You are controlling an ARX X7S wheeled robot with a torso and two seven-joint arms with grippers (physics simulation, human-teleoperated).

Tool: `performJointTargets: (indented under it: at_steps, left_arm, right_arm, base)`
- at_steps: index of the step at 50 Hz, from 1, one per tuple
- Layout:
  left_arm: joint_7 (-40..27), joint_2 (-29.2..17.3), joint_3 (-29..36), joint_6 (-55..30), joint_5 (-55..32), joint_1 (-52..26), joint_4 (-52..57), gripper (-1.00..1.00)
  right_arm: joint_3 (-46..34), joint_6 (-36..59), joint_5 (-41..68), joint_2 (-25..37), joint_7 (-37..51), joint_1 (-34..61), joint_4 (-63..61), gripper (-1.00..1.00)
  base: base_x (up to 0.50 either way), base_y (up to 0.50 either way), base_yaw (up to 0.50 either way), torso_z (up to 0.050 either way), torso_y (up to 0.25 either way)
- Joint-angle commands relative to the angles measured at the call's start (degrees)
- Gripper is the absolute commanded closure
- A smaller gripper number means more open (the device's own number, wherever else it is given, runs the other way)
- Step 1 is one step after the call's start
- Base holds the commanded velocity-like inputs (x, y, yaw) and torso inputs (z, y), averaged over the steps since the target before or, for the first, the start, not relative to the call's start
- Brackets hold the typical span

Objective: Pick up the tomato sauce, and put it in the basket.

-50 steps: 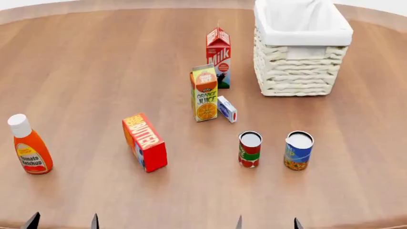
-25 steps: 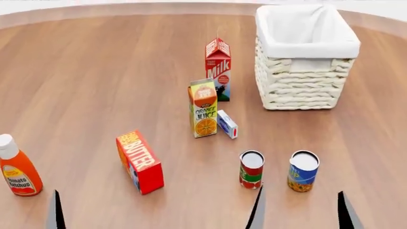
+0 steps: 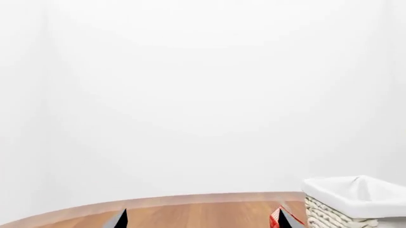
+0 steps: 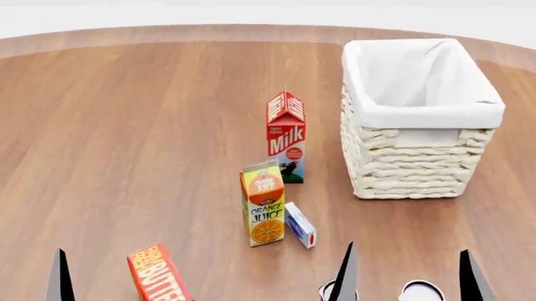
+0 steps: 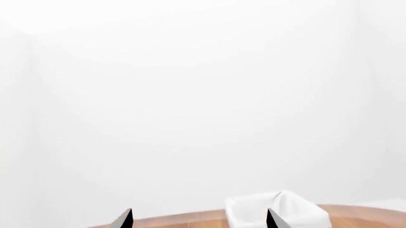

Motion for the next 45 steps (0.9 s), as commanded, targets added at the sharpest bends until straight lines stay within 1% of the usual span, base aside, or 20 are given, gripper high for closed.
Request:
performJointTargets:
  at_steps: [1,25,29,33,35,37,38,39,41,43,45]
  left_arm:
    - [-1.0,-0.8,0.8,-0.2,-0.1,0.0,0.5,-1.00]
    - [-2.5,-2.0,1.7,-0.3,-1.2,-0.3,0.4,-1.00]
    - [-2.9,-2.3,1.5,-0.3,-1.3,-0.3,0.4,-1.00]
    - [-3.2,-2.4,1.7,0.2,-1.1,-0.6,-0.8,-1.00]
    - [-3.5,-2.4,2.0,0.1,-0.7,-0.8,-1.1,-1.00]
    - [-3.7,-2.4,2.3,0.0,-0.1,-0.9,-1.3,-1.00]
    - [-3.8,-2.5,2.4,0.0,-0.1,-0.9,-1.3,-1.00]
    - [-3.9,-2.5,2.5,0.0,0.0,-1.1,-1.6,-1.00]
    - [-4.0,-2.5,2.7,0.1,0.1,-1.2,-2.1,-1.00]
    - [-4.1,-2.5,3.3,0.3,0.2,-1.4,-2.9,-1.00]
    - [-4.2,-2.5,3.7,0.4,0.6,-1.5,-3.2,-1.00]
  right_arm:
    - [-0.3,0.1,0.7,0.9,0.9,-0.1,-0.5,-1.00]
    - [-1.1,-1.1,1.3,2.2,2.3,-0.2,-0.4,-1.00]
    - [-0.5,-2.1,2.2,2.6,2.3,-0.9,-0.9,-1.00]
    - [1.1,-2.8,3.6,4.4,1.5,-1.5,-2.6,-1.00]
    - [3.5,-1.1,6.7,7.1,1.0,-2.1,-5.0,-1.00]
    - [7.1,-0.9,8.5,10.3,0.0,-3.4,-5.7,-1.00]
    - [8.2,-1.9,8.7,10.9,-0.6,-4.0,-5.5,-1.00]
    - [11.2,-1.9,10.2,12.7,-1.1,-5.7,-5.7,-1.00]
    - [13.4,-3.3,11.0,13.6,-2.0,-7.5,-5.4,-1.00]
    - [17.7,-2.7,13.1,16.0,-2.6,-10.4,-5.1,-1.00]
    - [19.7,-3.4,14.3,16.6,-3.1,-11.3,-4.3,-1.00]
  base:
    - [0.50,0.00,0.00,0.000,0.000]
    - [0.50,0.00,0.00,0.000,0.001]
    - [0.00,0.00,0.00,0.000,0.003]
    - [0.00,0.00,0.00,0.000,0.000]
    - [0.00,0.00,0.00,0.000,0.000]
    - [0.00,0.00,0.00,0.000,0.000]
    - [0.00,0.00,0.00,0.000,0.000]
    - [0.00,0.00,0.00,0.000,0.000]
    - [0.00,0.00,0.00,0.000,0.000]
    - [0.00,0.00,0.00,0.000,0.000]
    - [0.00,0.00,0.00,0.000,0.000]
